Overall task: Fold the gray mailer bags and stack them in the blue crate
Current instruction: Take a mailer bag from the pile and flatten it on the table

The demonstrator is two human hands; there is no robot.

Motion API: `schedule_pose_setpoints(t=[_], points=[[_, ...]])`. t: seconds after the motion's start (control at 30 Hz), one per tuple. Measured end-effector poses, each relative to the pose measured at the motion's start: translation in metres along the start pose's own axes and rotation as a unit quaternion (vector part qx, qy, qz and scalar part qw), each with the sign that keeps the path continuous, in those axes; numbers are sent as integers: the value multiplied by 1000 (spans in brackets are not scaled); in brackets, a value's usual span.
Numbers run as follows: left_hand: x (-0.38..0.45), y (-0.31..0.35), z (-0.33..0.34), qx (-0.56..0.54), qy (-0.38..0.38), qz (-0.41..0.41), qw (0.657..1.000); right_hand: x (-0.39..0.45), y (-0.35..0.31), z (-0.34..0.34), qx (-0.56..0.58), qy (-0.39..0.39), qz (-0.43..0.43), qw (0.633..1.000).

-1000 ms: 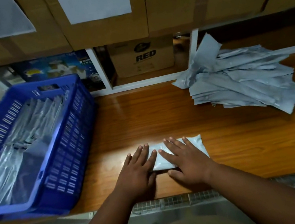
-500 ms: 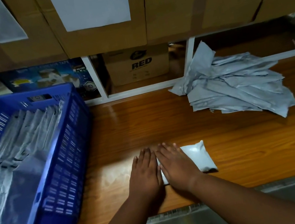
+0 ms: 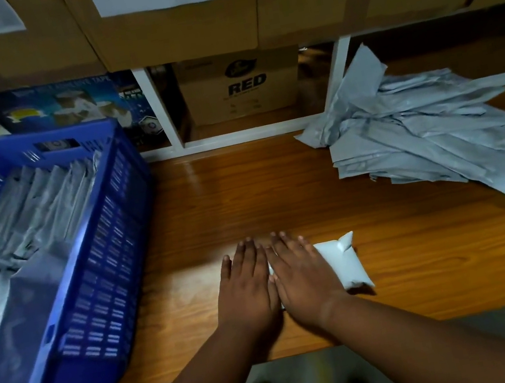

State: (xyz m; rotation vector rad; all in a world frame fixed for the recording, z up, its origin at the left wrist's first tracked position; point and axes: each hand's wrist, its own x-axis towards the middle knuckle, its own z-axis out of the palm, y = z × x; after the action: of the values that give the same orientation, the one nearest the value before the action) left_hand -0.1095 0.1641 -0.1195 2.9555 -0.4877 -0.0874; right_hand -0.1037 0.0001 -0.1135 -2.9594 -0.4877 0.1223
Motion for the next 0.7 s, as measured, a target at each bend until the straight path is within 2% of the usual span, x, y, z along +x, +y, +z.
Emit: schedule_pose_setpoints(t=[0.27, 0.4, 0.6, 0.7], points=[[2, 0, -4, 13, -26, -5, 1000, 4, 3, -3, 3, -29, -9, 1000], [3, 4, -16, 28, -68, -24, 997, 5, 9, -16, 12, -66, -33, 997], [13, 34, -39, 12, 3, 7, 1000, -9, 25, -39, 26, -10, -44, 999], [23, 49, -35, -7, 0, 15, 1000, -15, 39, -39, 9, -14, -34, 999]])
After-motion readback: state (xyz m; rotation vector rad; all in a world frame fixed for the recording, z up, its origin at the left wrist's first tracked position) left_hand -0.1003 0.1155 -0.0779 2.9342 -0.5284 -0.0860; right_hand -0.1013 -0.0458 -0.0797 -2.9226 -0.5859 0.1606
